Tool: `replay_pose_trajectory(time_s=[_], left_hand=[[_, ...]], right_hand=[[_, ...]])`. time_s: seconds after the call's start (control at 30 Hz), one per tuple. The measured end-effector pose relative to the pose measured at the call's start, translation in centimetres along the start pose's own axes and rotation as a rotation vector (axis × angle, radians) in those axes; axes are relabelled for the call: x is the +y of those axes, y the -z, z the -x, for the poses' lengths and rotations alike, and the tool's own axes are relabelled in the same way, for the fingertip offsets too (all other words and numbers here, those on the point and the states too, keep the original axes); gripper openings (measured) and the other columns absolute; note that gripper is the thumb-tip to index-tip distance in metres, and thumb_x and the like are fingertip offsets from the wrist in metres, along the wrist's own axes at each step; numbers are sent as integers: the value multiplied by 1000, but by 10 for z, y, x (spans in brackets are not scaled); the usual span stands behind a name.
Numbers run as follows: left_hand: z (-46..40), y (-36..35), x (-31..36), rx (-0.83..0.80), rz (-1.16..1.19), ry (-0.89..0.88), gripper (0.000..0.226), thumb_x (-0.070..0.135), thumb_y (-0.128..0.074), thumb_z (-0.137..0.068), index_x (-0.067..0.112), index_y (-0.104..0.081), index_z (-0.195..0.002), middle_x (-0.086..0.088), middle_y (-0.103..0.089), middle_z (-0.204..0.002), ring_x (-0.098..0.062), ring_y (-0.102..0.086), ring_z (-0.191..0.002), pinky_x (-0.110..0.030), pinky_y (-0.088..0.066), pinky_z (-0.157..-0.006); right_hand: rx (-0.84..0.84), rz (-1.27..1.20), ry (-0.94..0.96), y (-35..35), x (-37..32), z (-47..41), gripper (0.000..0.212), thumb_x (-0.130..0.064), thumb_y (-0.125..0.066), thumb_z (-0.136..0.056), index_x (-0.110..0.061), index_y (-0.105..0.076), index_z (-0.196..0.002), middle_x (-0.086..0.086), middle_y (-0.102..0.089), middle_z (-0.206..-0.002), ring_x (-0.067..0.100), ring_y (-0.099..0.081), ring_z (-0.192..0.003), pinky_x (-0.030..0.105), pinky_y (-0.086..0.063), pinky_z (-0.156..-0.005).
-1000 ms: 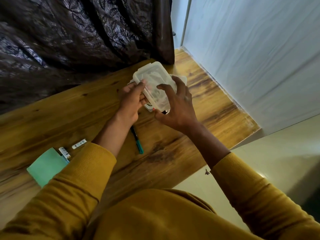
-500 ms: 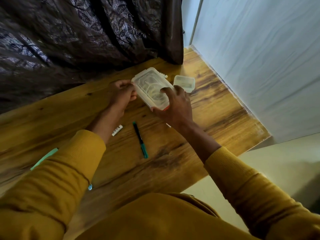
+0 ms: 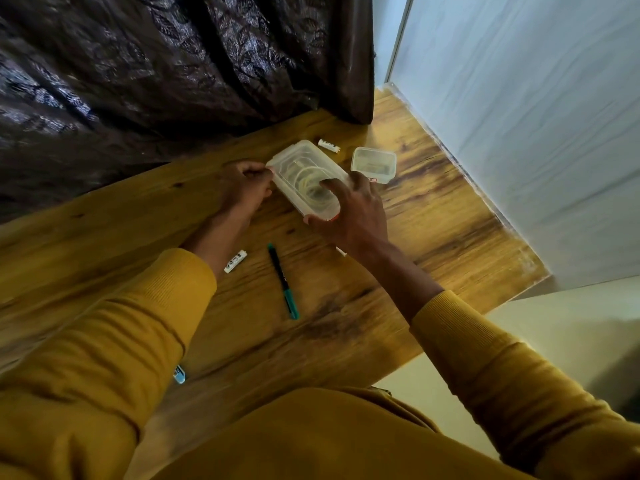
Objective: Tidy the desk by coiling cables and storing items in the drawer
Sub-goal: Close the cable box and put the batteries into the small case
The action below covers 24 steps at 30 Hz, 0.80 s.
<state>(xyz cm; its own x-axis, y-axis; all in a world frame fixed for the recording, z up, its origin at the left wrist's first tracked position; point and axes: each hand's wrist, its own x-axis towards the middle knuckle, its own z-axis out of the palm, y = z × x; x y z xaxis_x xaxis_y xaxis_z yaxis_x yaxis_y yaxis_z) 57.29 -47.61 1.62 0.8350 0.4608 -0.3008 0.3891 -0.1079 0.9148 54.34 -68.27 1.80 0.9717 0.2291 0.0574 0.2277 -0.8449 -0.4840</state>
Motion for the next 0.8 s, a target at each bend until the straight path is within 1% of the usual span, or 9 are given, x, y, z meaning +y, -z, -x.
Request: replay_pose_trajectory(time_s=[0.07,0.17,0.23,0.37,0.47,0.63,0.8], left_hand=[[-1,-1,-4,-18,4,10,31,19,-69,-100,7,-66,-129,-11,-68,-123,-17,-69,-101,-21,-60,-76],[-1,-2,-8,-28,20,30,33,21,-69,-100,8,-64,-130,-11,-67,-122,-16,-69,-99,-24,-61,-79],[-1,-3,-9,-26,29,36,33,21,-69,-101,9,-62,-131,-11,-67,-123,-19,-69,-103,-25,-61,-79],[-5,-5,-7,-74,9,-6,42,14,-66,-102,14,-58,-143,-4,-62,-132,-19,-66,-113,-27,-61,-82],[-9,-4,-5,-89,-14,-10,41,10,-68,-99,17,-63,-140,-5,-65,-134,-18,-67,-114,-29,-61,-85],[-9,-6,-6,-73,-24,-25,39,10,-71,-98,17,-65,-136,-4,-67,-129,-17,-69,-110,-25,-61,-80],[-8,-7,-4,-50,-63,-31,35,13,-72,-98,15,-66,-133,-4,-68,-126,-18,-69,-110,-30,-62,-84]], right_hand=[[-3,8,10,1,1,0,77,-67,-78,-75,-32,-57,-141,15,-48,-145,32,-47,-132,48,-52,-102],[-7,25,25,3,1,1,77,-67,-78,-76,-32,-58,-141,15,-48,-145,33,-47,-132,46,-50,-101],[-13,52,29,4,-1,1,78,-67,-78,-77,-31,-58,-142,16,-49,-144,33,-48,-131,45,-51,-99],[-27,86,29,5,-6,1,76,-63,-79,-77,-30,-57,-141,16,-49,-143,33,-51,-129,45,-55,-96],[-52,70,23,6,-7,1,74,-62,-81,-76,-30,-57,-138,14,-49,-140,33,-54,-126,45,-56,-92],[-79,61,17,7,-4,3,76,-61,-82,-76,-30,-55,-141,13,-49,-140,32,-53,-126,43,-54,-90],[-91,92,17,6,-5,2,76,-62,-81,-77,-29,-57,-141,11,-50,-141,31,-54,-125,42,-55,-90]])
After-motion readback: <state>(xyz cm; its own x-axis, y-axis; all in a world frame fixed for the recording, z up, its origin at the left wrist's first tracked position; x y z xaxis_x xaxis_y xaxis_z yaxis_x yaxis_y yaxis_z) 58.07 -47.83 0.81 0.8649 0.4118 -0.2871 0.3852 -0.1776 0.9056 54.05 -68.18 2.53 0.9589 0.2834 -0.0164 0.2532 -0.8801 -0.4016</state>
